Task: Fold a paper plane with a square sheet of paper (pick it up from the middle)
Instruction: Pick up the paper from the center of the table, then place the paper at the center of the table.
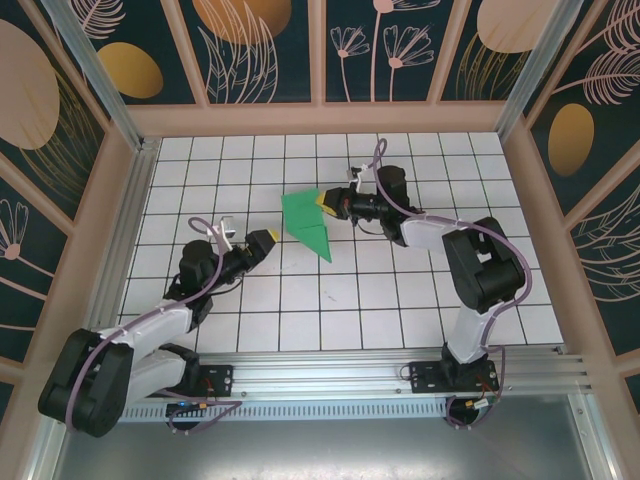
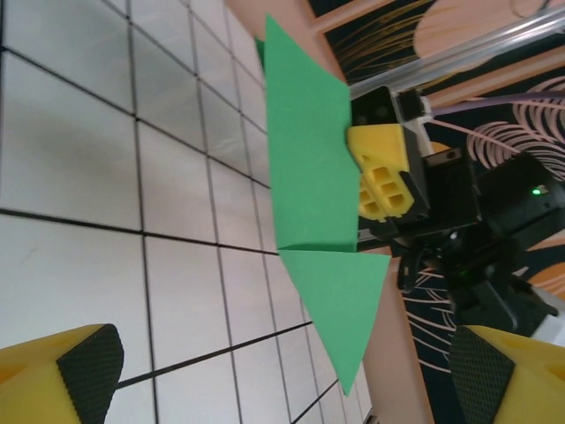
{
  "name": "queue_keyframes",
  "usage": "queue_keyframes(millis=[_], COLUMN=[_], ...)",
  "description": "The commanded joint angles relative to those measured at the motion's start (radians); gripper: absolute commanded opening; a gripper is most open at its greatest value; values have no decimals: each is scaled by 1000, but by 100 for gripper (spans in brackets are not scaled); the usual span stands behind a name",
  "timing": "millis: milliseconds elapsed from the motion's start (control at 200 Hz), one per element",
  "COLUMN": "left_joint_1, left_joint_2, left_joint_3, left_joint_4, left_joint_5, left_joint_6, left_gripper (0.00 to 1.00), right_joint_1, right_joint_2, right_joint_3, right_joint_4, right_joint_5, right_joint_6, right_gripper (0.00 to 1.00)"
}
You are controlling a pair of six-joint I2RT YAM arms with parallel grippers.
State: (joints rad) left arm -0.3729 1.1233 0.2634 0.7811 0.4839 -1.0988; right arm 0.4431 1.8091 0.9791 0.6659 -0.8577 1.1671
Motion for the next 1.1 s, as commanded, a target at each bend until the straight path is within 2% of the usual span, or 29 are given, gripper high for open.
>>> queue_keyframes(millis=[0, 250, 520, 726, 796, 871, 941, 1006, 1096], left_joint_1=[-34, -89, -101, -101, -101, -101, -101, -101, -101], left_joint_2=[42, 169, 233, 238, 238, 241, 250, 269, 302], left_joint_3=[3, 23, 36, 30, 22, 22, 7, -4, -12], left_joint_4=[241, 463, 499, 500, 480, 419, 393, 365, 311], left_joint_5=[-18, -41, -74, -99, -111, -117, -115, -106, -95], left_joint_6=[-55, -116, -137, -139, -137, -123, -114, -94, -44], left_gripper=[92, 63, 38, 11, 3, 1, 0, 0, 0], right_joint_1=[12, 44, 57, 57, 55, 47, 30, 16, 12], right_joint_2=[-36, -31, -28, -27, -31, -49, -83, -117, -164], right_joint_3=[-36, -59, -66, -80, -79, -80, -74, -58, -47], right_joint_4=[179, 283, 294, 292, 238, 105, -82, -259, -420], right_joint_5=[19, 39, 33, 32, 28, 44, 94, 158, 247], right_joint_6=[208, 356, 366, 362, 324, 230, 84, -76, -253], right_gripper=[5, 5, 5, 6, 14, 36, 49, 53, 55])
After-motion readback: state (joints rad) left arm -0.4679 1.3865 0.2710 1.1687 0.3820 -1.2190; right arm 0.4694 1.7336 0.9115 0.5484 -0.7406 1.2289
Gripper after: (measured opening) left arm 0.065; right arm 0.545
